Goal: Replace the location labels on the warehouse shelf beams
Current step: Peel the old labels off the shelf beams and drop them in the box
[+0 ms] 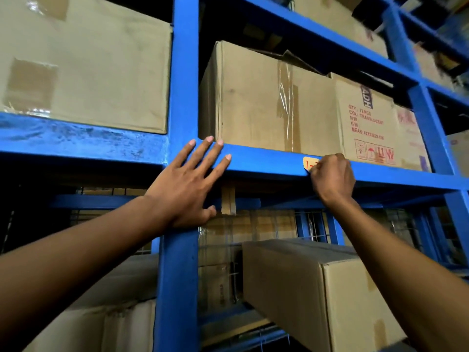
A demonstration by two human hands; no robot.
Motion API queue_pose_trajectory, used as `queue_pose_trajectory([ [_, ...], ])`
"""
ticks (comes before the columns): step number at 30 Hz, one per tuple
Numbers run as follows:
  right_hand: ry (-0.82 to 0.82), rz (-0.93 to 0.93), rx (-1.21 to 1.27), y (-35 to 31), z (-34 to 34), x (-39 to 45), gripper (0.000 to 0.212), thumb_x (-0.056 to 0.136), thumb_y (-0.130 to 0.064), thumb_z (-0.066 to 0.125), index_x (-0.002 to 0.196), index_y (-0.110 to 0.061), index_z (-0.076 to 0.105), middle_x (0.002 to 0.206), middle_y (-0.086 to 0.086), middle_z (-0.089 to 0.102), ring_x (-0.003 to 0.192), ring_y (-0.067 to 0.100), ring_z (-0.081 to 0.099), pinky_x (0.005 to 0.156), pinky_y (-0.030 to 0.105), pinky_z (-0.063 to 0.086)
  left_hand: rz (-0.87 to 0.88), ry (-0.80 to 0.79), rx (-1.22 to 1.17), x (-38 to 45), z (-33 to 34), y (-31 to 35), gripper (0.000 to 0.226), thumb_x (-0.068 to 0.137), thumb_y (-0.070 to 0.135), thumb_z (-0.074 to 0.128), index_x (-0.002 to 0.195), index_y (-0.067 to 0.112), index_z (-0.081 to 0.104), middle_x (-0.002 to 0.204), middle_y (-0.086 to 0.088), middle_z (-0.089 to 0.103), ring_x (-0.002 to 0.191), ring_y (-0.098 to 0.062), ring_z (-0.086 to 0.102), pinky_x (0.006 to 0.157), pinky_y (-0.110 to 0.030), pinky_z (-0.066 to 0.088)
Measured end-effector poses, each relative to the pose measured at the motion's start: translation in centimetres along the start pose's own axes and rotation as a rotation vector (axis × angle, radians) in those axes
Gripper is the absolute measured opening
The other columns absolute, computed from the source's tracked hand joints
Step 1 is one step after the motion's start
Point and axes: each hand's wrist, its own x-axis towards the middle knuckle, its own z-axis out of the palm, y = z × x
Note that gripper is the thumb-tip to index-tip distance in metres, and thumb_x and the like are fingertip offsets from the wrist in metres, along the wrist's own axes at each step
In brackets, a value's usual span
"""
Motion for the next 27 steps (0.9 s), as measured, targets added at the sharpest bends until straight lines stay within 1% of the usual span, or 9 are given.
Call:
queue_pose_trajectory([
  [3, -0.026, -0.015, 0.01, 0.2, -0.6, 0.4, 0.015, 0.083, -0.008, 0.058, 0.081, 0.005, 0.064, 0.086, 0.025, 0.066, 0.08, 0.038, 0.06, 0.071, 0.046, 0.053, -0.001, -0.013, 0.011, -0.1, 0.0, 0.1, 0.098, 0.077, 0.063, 0.034, 0.146, 0.016, -0.018, 0.156, -0.015, -0.02, 0.143, -0.031, -0.021, 0.116, -0.045, -0.013],
  [6, -0.046, -0.026, 0.077, -0.2, -1.6, -0.1, 0.021, 0.08, -0.02, 0.062, 0.071, -0.001, 0.062, 0.073, 0.019, 0.066, 0.067, 0.035, 0.059, 0.062, 0.041, 0.051, -0.004, -0.035, 0.014, 0.0, -0.1, 0.1, 0.1, 0.078, 0.062, 0.037, 0.145, 0.016, -0.02, 0.155, -0.016, -0.022, 0.143, -0.031, -0.022, 0.115, -0.046, -0.013],
  [12, -0.139, -0.01, 0.347, -2.0, -4.8, -4.6, 0.024, 0.075, -0.038, 0.06, 0.068, -0.015, 0.06, 0.071, 0.006, 0.065, 0.069, 0.026, 0.061, 0.062, 0.037, 0.051, -0.046, -0.115, 0.044, -0.2, -0.4, 0.9, 0.111, 0.074, 0.061, 0.049, 0.145, 0.009, -0.018, 0.154, -0.022, -0.021, 0.142, -0.037, -0.02, 0.115, -0.049, -0.012],
  [14, -0.19, 0.035, 0.432, -2.6, -6.0, -6.4, 0.019, 0.073, -0.035, 0.061, 0.068, -0.017, 0.061, 0.073, 0.004, 0.067, 0.074, 0.024, 0.063, 0.066, 0.038, 0.054, -0.066, -0.12, 0.01, -0.7, -0.9, 1.9, 0.113, 0.07, 0.06, 0.055, 0.147, 0.005, -0.009, 0.154, -0.027, -0.014, 0.143, -0.039, -0.013, 0.116, -0.05, -0.007],
  [16, -0.262, 0.055, 0.487, -2.8, -7.6, -8.5, 0.016, 0.075, -0.032, 0.061, 0.072, -0.017, 0.064, 0.074, 0.001, 0.069, 0.075, 0.018, 0.064, 0.068, 0.039, 0.055, -0.081, -0.11, -0.053, -1.8, -2.0, 3.4, 0.112, 0.063, 0.054, 0.066, 0.147, 0.002, 0.013, 0.153, -0.031, 0.005, 0.143, -0.042, 0.005, 0.116, -0.052, 0.006],
  [19, -0.349, 0.067, 0.562, -2.7, -9.2, -12.0, 0.015, 0.078, -0.029, 0.059, 0.074, -0.016, 0.066, 0.073, 0.0, 0.069, 0.071, 0.011, 0.062, 0.061, 0.031, 0.051, -0.085, -0.072, -0.139, -4.8, -2.6, 5.9, 0.105, 0.054, 0.052, 0.075, 0.138, 0.0, 0.039, 0.145, -0.033, 0.031, 0.137, -0.044, 0.029, 0.111, -0.055, 0.026],
  [22, -0.475, 0.088, 0.595, -1.9, -10.3, -17.0, 0.015, 0.082, -0.023, 0.057, 0.074, -0.018, 0.068, 0.073, -0.005, 0.069, 0.07, 0.004, 0.061, 0.061, 0.023, 0.048, -0.03, -0.095, -0.215, -10.3, -2.3, 9.5, 0.094, 0.065, 0.054, 0.067, 0.138, 0.002, 0.04, 0.146, -0.032, 0.03, 0.138, -0.044, 0.026, 0.111, -0.055, 0.026],
  [25, -0.596, 0.14, 0.597, -1.1, -10.3, -23.2, 0.013, 0.084, -0.016, 0.059, 0.077, -0.017, 0.071, 0.073, -0.007, 0.07, 0.065, -0.005, 0.058, 0.059, 0.006, 0.043, -0.013, -0.184, -0.276, -16.0, -2.6, 12.8, 0.08, 0.081, 0.054, 0.047, 0.142, 0.003, 0.034, 0.15, -0.028, 0.022, 0.141, -0.041, 0.015, 0.115, -0.052, 0.021],
  [27, -0.625, 0.188, 0.633, -0.5, -10.1, -27.2, 0.013, 0.082, -0.009, 0.06, 0.078, -0.013, 0.072, 0.073, -0.002, 0.07, 0.063, 0.0, 0.058, 0.059, 0.005, 0.041, 0.004, -0.24, -0.319, -18.9, -2.8, 14.8, 0.077, 0.085, 0.054, 0.035, 0.144, 0.004, 0.029, 0.151, -0.026, 0.016, 0.142, -0.039, 0.01, 0.116, -0.052, 0.016],
])
